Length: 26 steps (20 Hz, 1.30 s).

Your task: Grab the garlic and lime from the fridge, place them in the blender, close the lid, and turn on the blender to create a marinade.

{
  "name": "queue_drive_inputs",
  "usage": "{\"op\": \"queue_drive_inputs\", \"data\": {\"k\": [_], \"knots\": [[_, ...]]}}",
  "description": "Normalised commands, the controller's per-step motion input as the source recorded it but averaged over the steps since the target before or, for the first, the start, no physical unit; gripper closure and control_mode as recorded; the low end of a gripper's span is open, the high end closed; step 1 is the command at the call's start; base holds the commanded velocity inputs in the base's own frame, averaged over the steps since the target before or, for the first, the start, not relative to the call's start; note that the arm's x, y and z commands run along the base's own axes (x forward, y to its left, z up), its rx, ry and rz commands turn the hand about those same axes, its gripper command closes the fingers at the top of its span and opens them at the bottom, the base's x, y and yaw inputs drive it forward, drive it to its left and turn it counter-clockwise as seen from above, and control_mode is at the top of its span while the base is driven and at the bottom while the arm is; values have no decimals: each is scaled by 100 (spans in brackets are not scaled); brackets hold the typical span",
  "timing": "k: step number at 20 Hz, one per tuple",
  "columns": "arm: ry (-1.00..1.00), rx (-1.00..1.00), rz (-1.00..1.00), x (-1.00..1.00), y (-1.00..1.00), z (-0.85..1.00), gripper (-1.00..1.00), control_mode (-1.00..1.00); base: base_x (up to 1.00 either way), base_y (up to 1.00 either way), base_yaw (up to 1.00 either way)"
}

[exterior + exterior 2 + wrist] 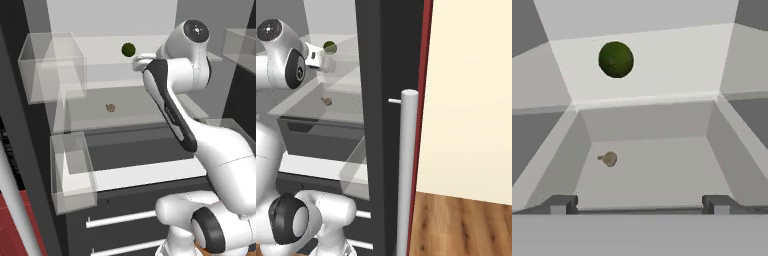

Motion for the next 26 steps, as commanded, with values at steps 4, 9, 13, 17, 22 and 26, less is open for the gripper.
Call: {"op": "queue_drive_inputs", "data": {"k": [4, 9, 13, 17, 22, 26], "knots": [[3, 0, 0, 47, 21, 57, -100, -100, 0, 0, 0], [1, -3, 1, 14, 0, -4, -100, -100, 0, 0, 0], [0, -13, 0, 53, 39, -30, -100, -100, 0, 0, 0], [0, -9, 0, 59, 38, -35, -100, -100, 0, 0, 0], [-1, -1, 0, 82, 29, -4, -100, -100, 0, 0, 0], [0, 0, 0, 86, 7, 0, -100, -100, 0, 0, 0]]}}
